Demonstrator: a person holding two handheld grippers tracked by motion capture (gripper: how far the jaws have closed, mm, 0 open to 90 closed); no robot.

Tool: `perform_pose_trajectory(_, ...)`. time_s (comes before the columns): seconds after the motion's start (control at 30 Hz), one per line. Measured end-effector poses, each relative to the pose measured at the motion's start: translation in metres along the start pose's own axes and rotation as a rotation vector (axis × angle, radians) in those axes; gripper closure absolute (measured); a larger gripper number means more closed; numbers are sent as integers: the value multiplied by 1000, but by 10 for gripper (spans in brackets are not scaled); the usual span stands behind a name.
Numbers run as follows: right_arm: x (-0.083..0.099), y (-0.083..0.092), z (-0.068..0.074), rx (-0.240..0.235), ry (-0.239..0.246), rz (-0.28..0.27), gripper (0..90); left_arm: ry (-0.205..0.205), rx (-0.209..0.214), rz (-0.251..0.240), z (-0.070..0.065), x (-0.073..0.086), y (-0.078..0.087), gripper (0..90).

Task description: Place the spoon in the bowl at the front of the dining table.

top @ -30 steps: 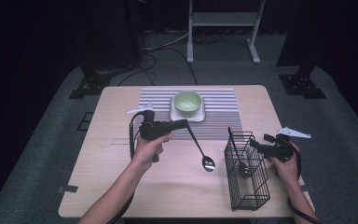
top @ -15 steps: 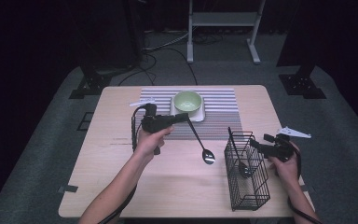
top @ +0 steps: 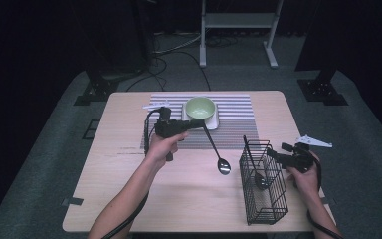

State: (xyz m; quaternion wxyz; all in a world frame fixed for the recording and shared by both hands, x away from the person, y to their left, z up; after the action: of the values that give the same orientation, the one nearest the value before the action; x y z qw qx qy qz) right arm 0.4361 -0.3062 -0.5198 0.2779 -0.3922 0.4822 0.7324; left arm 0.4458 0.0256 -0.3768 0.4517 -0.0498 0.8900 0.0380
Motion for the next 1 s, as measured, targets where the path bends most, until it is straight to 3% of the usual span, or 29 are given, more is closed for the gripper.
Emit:
perform_pose_trajectory(0.57, 0, 1, -1, 1, -3, -2, 129, -14, -15, 0, 14, -26, -3, 889)
perform_pose_trajectory(0.8, 0, 1, -1, 0, -3, -1, 129, -2, -35, -23, 28, -31, -3, 888)
perform_pose_trajectory(1.0, 0, 1, -2, -1, -1, -3, 129, 0, -57, -15, 38, -34, -3, 888)
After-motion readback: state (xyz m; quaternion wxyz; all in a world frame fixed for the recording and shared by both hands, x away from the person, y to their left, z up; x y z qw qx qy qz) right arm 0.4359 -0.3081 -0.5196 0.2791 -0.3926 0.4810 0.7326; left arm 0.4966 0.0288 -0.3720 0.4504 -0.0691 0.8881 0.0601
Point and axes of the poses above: each handheld gripper's, and its own axes: y roughly backward along the jaws, x roughly out of its underside, z roughly to its left, the point moved 8 cm from there along -y, roughly forward along the jaws, and after that the axes turned 9 degrees about x, right-handed, at the moved point
